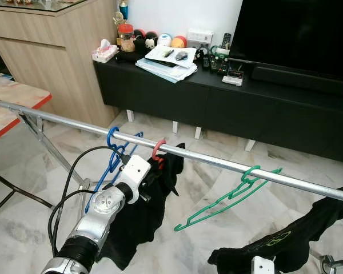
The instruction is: Hang hanger
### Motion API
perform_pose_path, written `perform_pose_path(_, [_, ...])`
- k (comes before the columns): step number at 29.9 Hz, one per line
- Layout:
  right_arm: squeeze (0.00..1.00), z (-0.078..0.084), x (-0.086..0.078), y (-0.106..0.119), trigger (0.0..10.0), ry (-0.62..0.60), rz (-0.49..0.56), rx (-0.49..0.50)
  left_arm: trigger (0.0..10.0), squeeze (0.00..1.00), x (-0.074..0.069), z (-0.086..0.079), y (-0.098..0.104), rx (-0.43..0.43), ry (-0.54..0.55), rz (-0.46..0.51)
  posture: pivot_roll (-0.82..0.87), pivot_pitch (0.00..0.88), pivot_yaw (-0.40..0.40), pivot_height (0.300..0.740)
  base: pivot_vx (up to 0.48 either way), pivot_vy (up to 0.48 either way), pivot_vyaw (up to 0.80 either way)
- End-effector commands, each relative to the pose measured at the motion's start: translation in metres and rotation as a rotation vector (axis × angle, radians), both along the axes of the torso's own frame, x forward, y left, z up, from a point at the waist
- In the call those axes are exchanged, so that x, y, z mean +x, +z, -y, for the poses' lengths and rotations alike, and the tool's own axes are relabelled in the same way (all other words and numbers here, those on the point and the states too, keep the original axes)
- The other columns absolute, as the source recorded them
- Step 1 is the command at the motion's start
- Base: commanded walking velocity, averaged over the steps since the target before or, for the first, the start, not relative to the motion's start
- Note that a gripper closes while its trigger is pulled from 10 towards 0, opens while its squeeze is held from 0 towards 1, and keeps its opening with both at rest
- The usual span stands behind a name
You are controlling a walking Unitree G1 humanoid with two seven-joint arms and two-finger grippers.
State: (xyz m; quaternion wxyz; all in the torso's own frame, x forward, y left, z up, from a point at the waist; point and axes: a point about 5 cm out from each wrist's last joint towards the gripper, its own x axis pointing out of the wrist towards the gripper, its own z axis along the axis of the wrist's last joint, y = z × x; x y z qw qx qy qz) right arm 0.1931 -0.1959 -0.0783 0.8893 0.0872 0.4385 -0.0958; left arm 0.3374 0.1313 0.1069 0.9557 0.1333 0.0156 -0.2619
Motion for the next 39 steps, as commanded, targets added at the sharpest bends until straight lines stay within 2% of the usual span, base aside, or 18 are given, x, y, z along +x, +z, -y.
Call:
perform_pose_path(1, [0.0,0.001,-0.004,-0.002,10.0,0.005,-0.019,-0.003,10.0,1.0,-0.001,-0.004,0.003,-0.022,-0.006,0.009,-0.06,0.128,-0.001,0.74,0.0,0.0,0.0])
perform_pose_path(13, [0.0,-0.001,-0.004,-0.002,10.0,0.002,-0.017,-0.002,10.0,1.0,-0.01,-0.01,0.013,-0.058,-0.064,0.027,-0.05,0.143,0.014,0.74,0.0,0.0,0.0])
perform_pose_path(20, [0.0,-0.002,-0.004,-0.003,10.0,-0.002,-0.018,0.002,10.0,1.0,-0.027,-0.038,0.023,-0.023,-0.047,0.059,-0.05,0.148,0.022,0.74,0.0,0.0,0.0])
perform_pose_path(21, [0.0,-0.002,-0.004,-0.003,10.0,-0.002,-0.018,0.002,10.0,0.0,-0.032,-0.045,0.026,-0.02,-0.049,0.063,-0.04,0.149,0.021,0.74,0.0,0.0,0.0])
perform_pose_path(22, [0.0,-0.002,-0.004,-0.003,10.0,-0.002,-0.018,0.002,10.0,0.0,-0.032,-0.045,0.026,-0.02,-0.049,0.063,-0.04,0.149,0.021,0.74,0.0,0.0,0.0])
perform_pose_path(24, [0.0,-0.002,-0.005,-0.003,10.0,0.002,-0.02,0.002,10.0,0.0,-0.051,-0.063,0.037,0.019,-0.084,0.062,-0.03,0.153,0.018,0.74,0.0,0.0,0.0])
perform_pose_path(27, [0.0,-0.002,-0.005,-0.003,10.0,0.004,-0.021,0.002,10.0,0.0,-0.057,-0.069,0.039,0.023,-0.097,0.04,-0.03,0.153,0.017,0.74,0.0,0.0,0.0])
perform_pose_path(28, [0.0,-0.002,-0.005,-0.003,10.0,0.006,-0.022,0.002,10.0,0.0,-0.064,-0.076,0.04,0.046,-0.092,0.021,-0.03,0.153,0.017,0.74,0.0,0.0,0.0])
perform_pose_path(31, [0.0,-0.002,-0.005,-0.003,10.0,0.008,-0.023,0.003,10.0,0.0,-0.068,-0.086,0.041,0.067,-0.052,0.014,-0.02,0.152,0.019,0.74,0.0,0.0,0.0])
perform_pose_path(33, [0.0,-0.003,-0.005,-0.003,10.0,0.011,-0.023,0.004,10.0,0.0,-0.068,-0.111,0.039,0.001,0.123,0.015,-0.02,0.15,0.021,0.74,0.0,0.0,0.0])
perform_pose_path(34, [0.0,-0.003,-0.005,-0.003,10.0,0.011,-0.023,0.004,10.0,0.0,-0.068,-0.111,0.039,0.001,0.123,0.015,-0.02,0.15,0.021,0.74,0.0,0.0,0.0])
perform_pose_path(36, [0.0,-0.004,-0.005,-0.003,10.0,0.012,-0.023,0.005,10.0,0.0,-0.067,-0.139,0.035,-0.054,0.328,0.033,-0.02,0.148,0.02,0.74,0.0,0.0,0.0])
perform_pose_path(37, [0.0,-0.004,-0.005,-0.003,10.0,0.012,-0.023,0.005,10.0,0.0,-0.067,-0.139,0.035,-0.054,0.328,0.033,-0.02,0.148,0.02,0.74,0.0,0.0,0.0])
perform_pose_path(39, [0.0,-0.004,-0.005,-0.003,10.0,0.014,-0.023,0.006,10.0,0.0,-0.069,-0.16,0.03,-0.085,0.503,0.035,-0.02,0.143,0.022,0.74,0.0,0.0,0.0])
